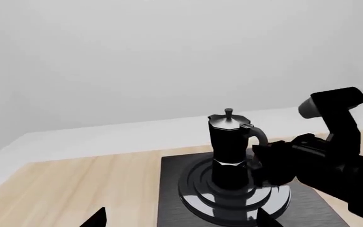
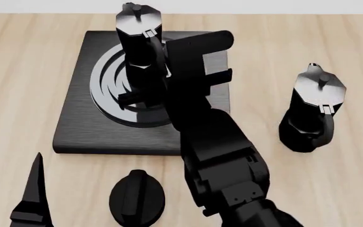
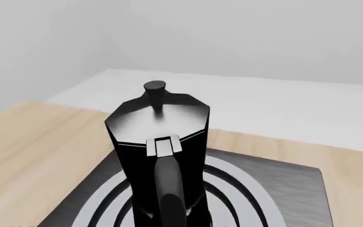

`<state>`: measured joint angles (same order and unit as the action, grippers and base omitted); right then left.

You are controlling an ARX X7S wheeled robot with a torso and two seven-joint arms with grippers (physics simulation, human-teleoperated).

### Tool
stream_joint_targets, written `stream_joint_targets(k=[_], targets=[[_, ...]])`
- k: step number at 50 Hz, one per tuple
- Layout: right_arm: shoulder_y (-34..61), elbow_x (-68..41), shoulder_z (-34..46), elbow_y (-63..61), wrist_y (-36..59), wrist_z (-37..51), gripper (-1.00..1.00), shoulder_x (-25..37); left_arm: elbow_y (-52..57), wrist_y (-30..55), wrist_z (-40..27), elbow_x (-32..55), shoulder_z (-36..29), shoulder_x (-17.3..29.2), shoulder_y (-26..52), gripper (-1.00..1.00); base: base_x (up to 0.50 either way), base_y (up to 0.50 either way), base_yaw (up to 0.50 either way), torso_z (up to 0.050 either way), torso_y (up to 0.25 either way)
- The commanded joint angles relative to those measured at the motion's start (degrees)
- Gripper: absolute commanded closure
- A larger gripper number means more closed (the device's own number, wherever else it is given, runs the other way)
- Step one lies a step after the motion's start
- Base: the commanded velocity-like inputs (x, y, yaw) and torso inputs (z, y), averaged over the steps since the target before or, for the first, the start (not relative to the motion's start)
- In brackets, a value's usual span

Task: Put the right moka pot on the stove.

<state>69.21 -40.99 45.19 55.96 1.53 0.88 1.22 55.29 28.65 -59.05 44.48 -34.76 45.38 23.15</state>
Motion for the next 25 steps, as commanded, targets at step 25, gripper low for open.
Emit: stream_joint_targets(k=[25], targets=[[-8.35, -9.69, 4.29, -45.5, 13.72, 16.53, -1.0, 22.2, -0.68, 0.06, -0.37, -0.52, -1.02, -0.07, 0.35, -1.0, 0.0, 0.0, 0.0, 0.0, 0.0]])
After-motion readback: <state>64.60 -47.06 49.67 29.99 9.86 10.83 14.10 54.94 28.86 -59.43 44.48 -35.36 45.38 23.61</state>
